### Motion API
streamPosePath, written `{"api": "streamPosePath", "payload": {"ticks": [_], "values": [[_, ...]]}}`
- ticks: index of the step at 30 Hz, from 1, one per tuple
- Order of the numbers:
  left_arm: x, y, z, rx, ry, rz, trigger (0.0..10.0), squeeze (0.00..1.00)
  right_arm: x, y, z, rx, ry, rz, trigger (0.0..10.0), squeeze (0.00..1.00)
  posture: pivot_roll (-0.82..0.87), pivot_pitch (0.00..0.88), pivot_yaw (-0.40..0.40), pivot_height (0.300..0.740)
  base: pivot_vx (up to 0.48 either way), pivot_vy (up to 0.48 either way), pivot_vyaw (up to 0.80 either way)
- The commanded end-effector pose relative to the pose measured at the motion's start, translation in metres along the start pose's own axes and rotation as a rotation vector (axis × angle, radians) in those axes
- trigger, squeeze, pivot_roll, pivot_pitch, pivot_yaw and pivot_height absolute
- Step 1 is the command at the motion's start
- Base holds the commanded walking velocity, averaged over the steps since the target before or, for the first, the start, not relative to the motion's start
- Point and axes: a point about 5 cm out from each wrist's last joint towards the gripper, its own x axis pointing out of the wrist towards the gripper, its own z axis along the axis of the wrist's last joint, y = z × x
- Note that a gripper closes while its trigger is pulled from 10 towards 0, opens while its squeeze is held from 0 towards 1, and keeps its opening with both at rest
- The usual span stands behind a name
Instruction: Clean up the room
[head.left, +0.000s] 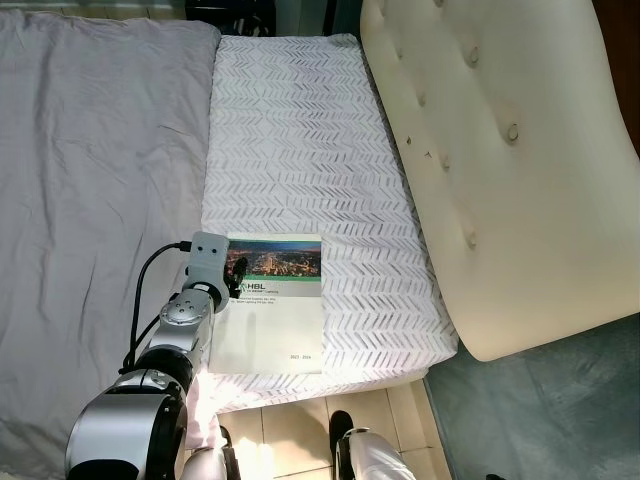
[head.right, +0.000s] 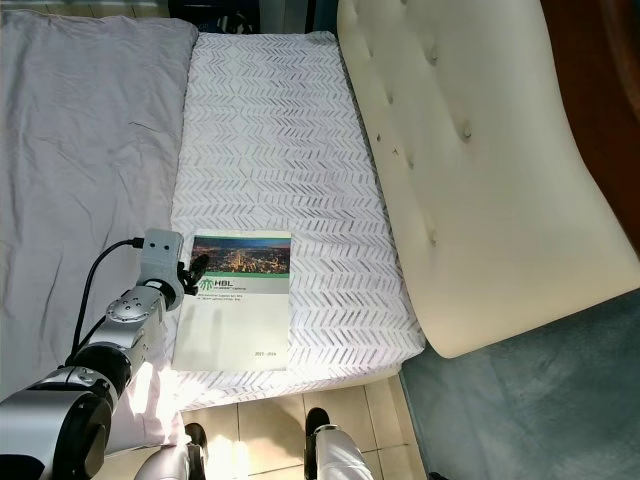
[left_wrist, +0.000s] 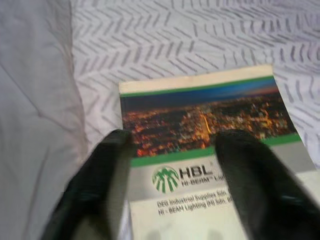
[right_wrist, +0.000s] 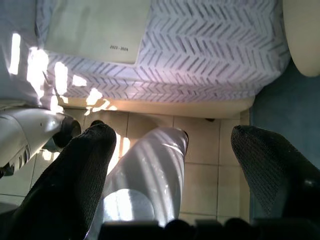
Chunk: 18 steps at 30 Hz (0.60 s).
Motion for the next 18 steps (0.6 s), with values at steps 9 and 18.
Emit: {"api": "streamPosePath", "payload": {"ticks": [9, 18], "values": [[-0.018, -0.013, -0.026, -0.072, -0.093, -0.121, 10.0, 0.00, 0.039, -0.020, 0.004, 0.047, -0.118, -0.089, 10.0, 0.00, -0.22, 0.132, -0.045, 0.740, 0.000, 0.000, 0.00], [-0.064, -0.002, -0.036, 0.037, -0.191, -0.194, 10.0, 1.00, 0.079, -0.047, 0.016, 0.069, -0.242, -0.239, 10.0, 0.00, -0.08, 0.000, -0.006, 0.740, 0.000, 0.000, 0.00]]}}
